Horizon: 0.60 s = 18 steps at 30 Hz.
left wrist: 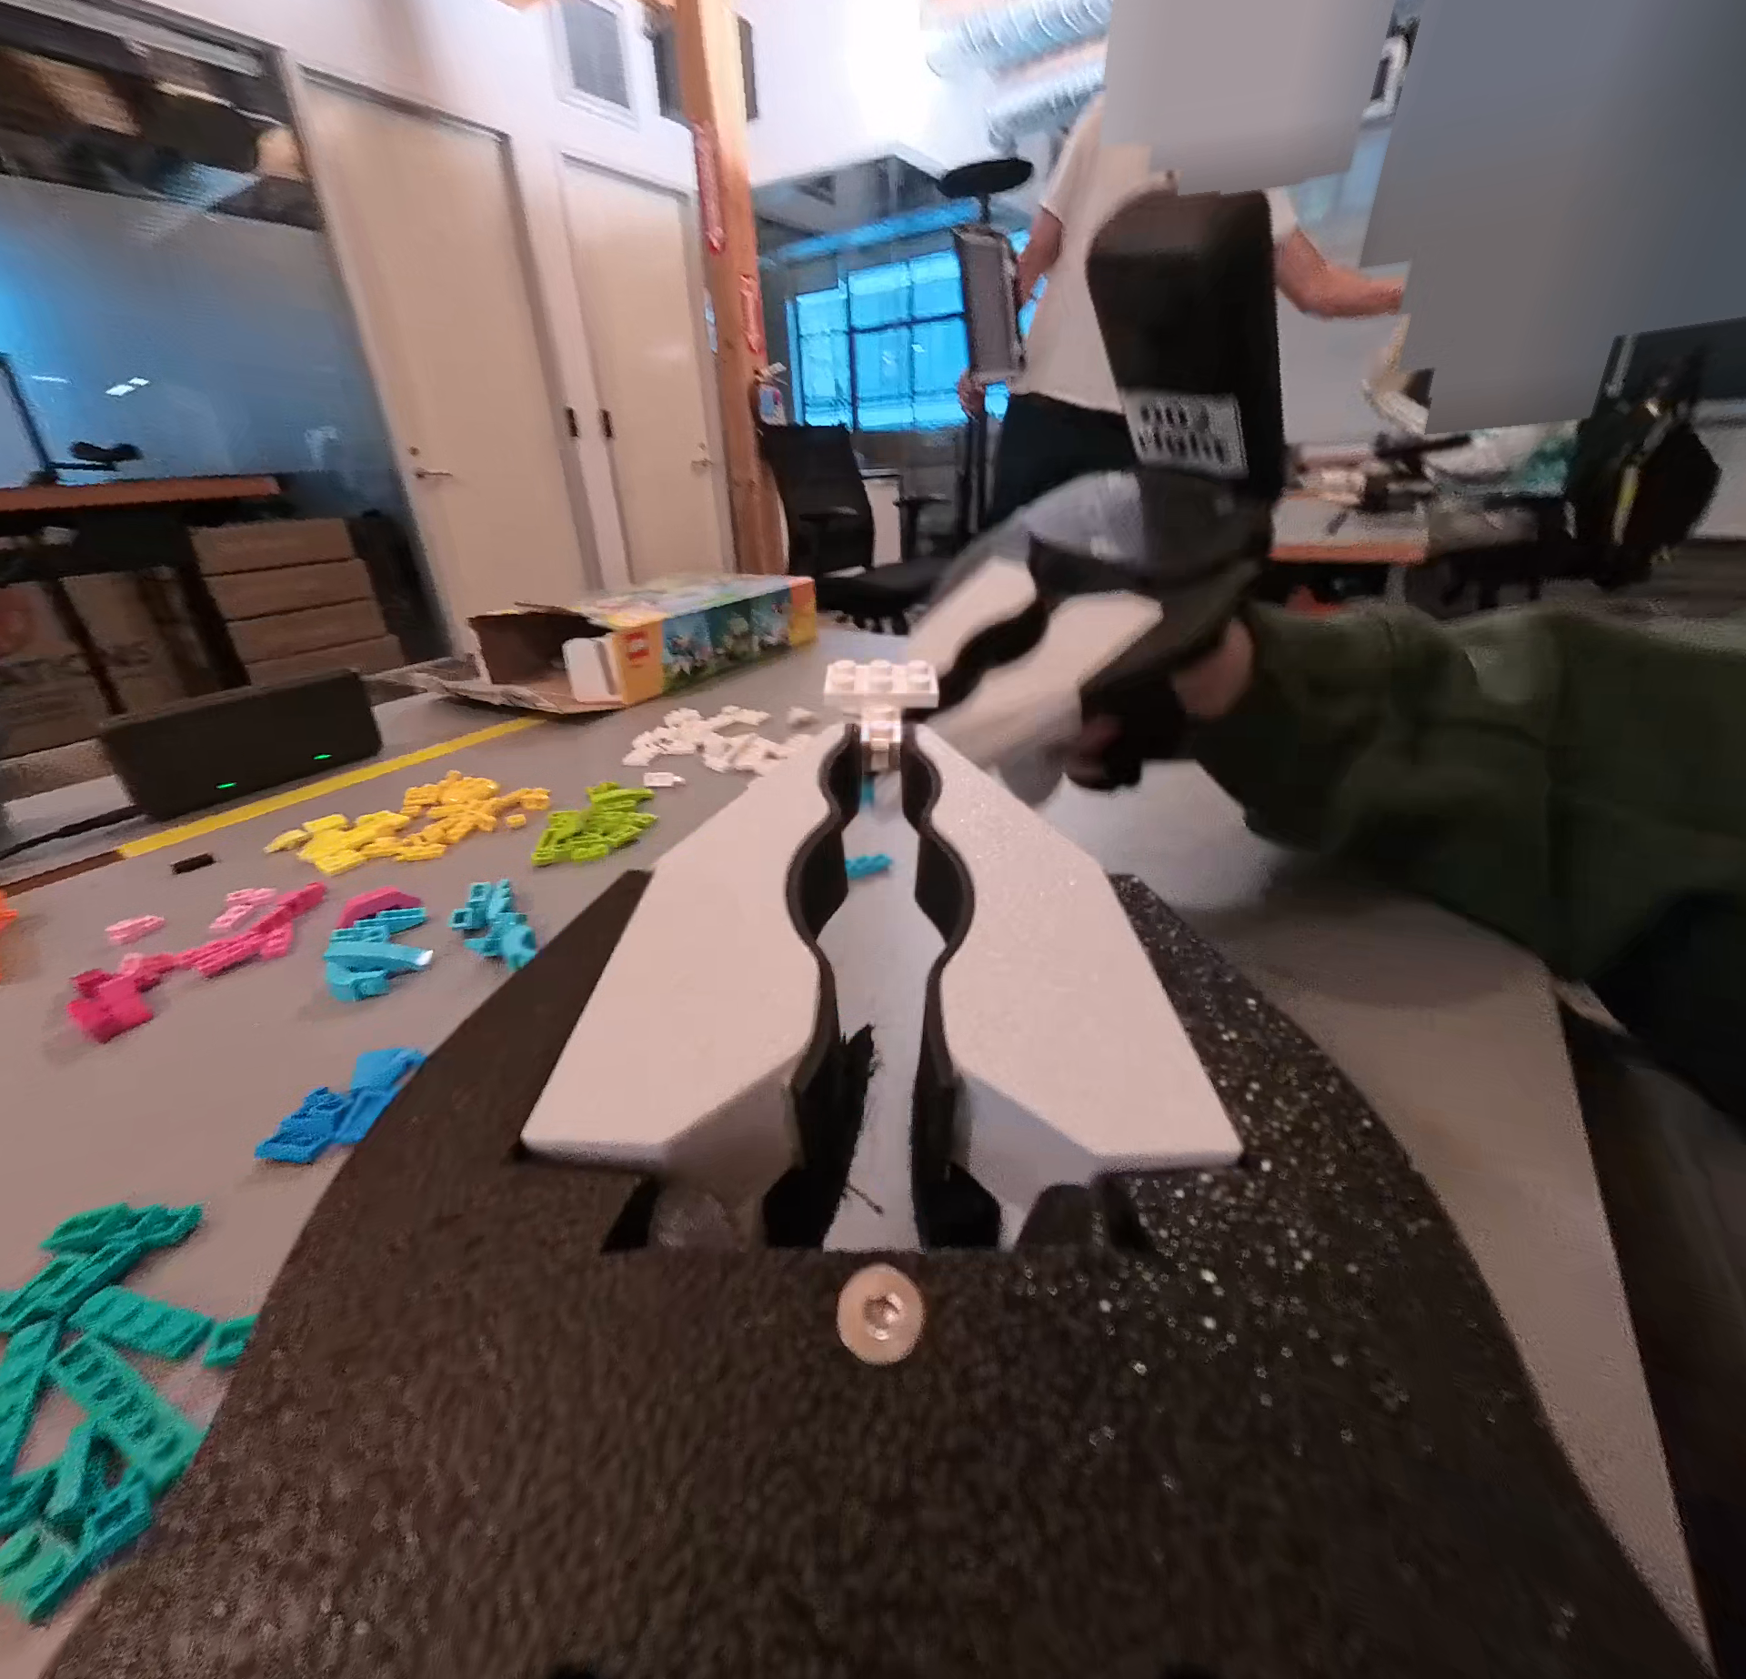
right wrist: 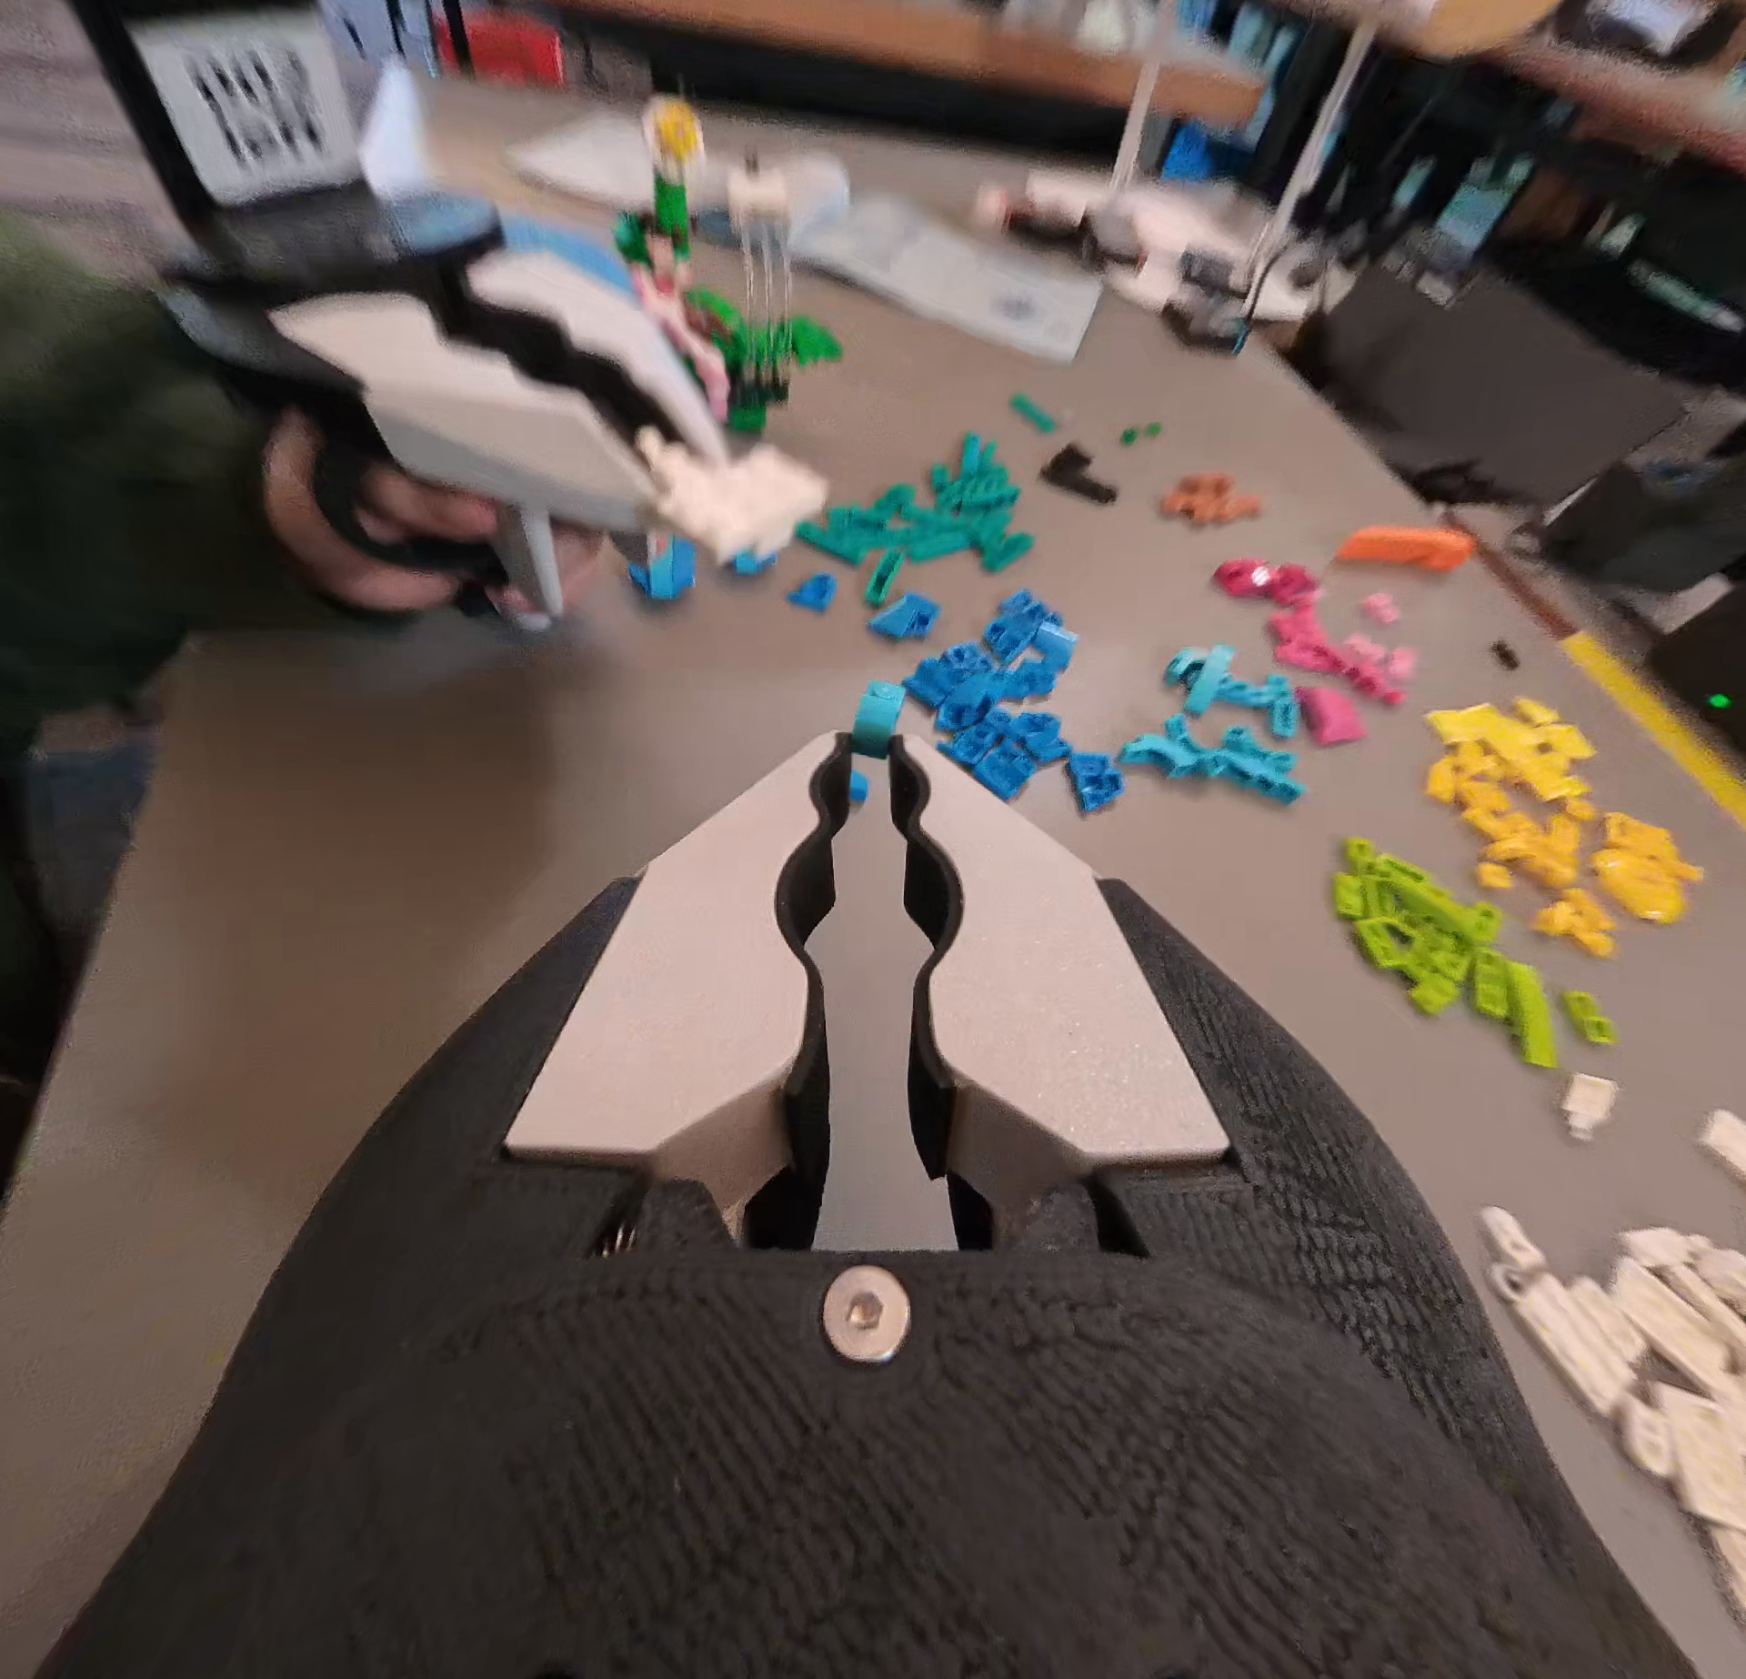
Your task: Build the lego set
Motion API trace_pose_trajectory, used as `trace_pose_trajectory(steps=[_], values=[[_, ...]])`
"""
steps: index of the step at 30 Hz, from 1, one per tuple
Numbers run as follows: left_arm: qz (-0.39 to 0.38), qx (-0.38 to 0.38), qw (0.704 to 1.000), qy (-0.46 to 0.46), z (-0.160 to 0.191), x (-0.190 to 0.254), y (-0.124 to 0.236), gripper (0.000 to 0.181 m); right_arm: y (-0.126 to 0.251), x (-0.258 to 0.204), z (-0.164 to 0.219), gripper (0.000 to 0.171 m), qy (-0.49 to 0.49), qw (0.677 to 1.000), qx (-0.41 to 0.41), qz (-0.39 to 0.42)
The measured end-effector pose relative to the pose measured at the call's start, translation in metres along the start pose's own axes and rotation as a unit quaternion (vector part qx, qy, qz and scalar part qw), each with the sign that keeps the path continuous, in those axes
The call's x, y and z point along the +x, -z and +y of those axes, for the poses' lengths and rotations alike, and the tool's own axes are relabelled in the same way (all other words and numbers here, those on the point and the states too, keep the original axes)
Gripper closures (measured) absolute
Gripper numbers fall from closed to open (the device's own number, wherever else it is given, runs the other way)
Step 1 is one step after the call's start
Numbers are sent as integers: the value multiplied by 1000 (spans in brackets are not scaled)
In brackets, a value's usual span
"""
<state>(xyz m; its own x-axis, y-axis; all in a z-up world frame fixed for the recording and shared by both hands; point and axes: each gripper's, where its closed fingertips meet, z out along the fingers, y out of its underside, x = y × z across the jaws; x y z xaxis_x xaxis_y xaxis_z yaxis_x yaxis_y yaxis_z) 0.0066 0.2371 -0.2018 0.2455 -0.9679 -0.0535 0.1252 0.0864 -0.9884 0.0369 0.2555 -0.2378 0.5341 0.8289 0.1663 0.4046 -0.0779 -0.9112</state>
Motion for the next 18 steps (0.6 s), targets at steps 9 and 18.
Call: trace_pose_trajectory(steps=[9, 18], values=[[162, 2, 987, 19, -1, 48, -1, 176, 57, -47, -34, 165, 68, 983, -45, -162], [156, 5, 987, 23, -2, 47, -1, 176, 68, -40, 24, 165, 75, 961, -225, -140]])
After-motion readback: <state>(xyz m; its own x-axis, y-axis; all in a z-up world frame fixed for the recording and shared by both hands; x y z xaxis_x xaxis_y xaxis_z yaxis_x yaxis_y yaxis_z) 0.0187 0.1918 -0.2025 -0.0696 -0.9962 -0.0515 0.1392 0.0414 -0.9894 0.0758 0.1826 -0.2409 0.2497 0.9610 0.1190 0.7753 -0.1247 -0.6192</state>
